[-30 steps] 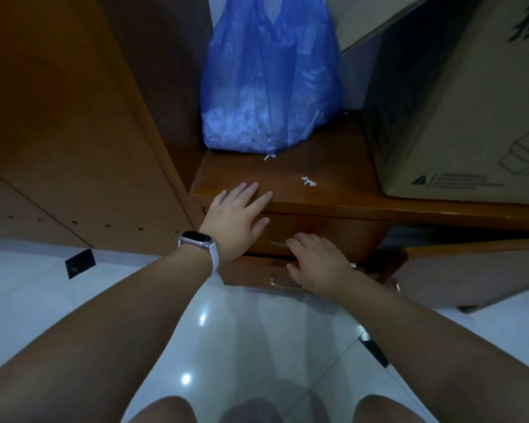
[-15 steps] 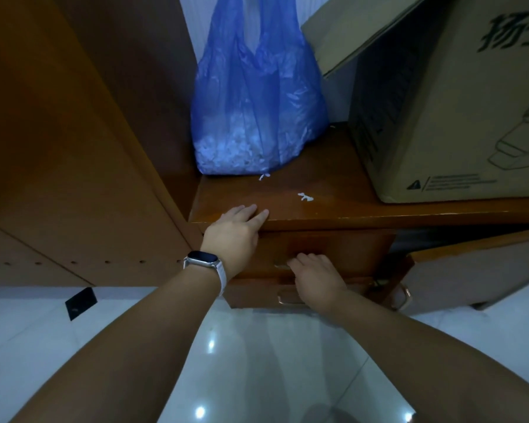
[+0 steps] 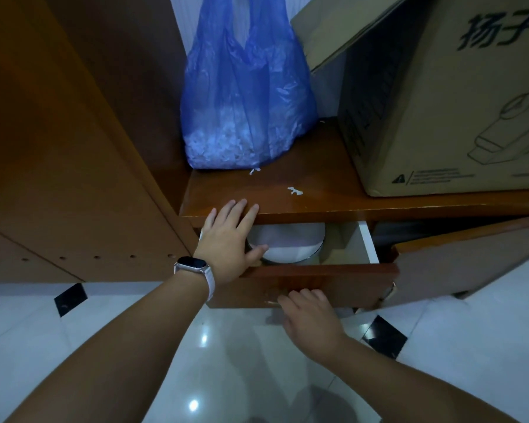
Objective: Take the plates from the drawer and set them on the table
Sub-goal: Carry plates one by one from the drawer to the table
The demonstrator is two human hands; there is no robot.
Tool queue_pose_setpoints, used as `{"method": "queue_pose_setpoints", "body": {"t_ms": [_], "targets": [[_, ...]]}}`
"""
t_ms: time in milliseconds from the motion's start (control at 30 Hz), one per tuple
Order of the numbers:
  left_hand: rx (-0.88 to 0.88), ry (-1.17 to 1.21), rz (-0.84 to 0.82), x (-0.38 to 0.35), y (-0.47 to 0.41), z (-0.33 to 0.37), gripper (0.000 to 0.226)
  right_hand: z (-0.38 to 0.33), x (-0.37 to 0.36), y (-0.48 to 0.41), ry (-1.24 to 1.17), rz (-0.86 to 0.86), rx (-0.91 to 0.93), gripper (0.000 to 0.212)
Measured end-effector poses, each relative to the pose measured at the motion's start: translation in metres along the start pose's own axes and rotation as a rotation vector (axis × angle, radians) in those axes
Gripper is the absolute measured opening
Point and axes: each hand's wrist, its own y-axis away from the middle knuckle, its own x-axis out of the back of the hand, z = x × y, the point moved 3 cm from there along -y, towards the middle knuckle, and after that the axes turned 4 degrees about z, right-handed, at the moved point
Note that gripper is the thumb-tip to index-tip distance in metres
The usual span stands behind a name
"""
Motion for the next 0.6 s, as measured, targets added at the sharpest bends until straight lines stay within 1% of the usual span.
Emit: {"method": "queue_pose_setpoints", "body": {"t_ms": [167, 367, 600], "targets": [[-0.012, 0.001, -0.022, -0.001, 0.002, -0.002, 0.083, -0.015, 0.006, 0.026, -0.030, 0.019, 0.001, 0.032], [-0.005, -0.005, -0.009, -0.004, 0.003, -0.002, 0.081, -0.030, 0.012, 0.058, -0.061, -0.092, -0.023, 0.039], [0.006, -0.024, 0.019, -0.010, 0.004, -0.001, 0.082, -0.038, 0.019, 0.077, -0.081, -0.136, -0.002, 0.048]]}}
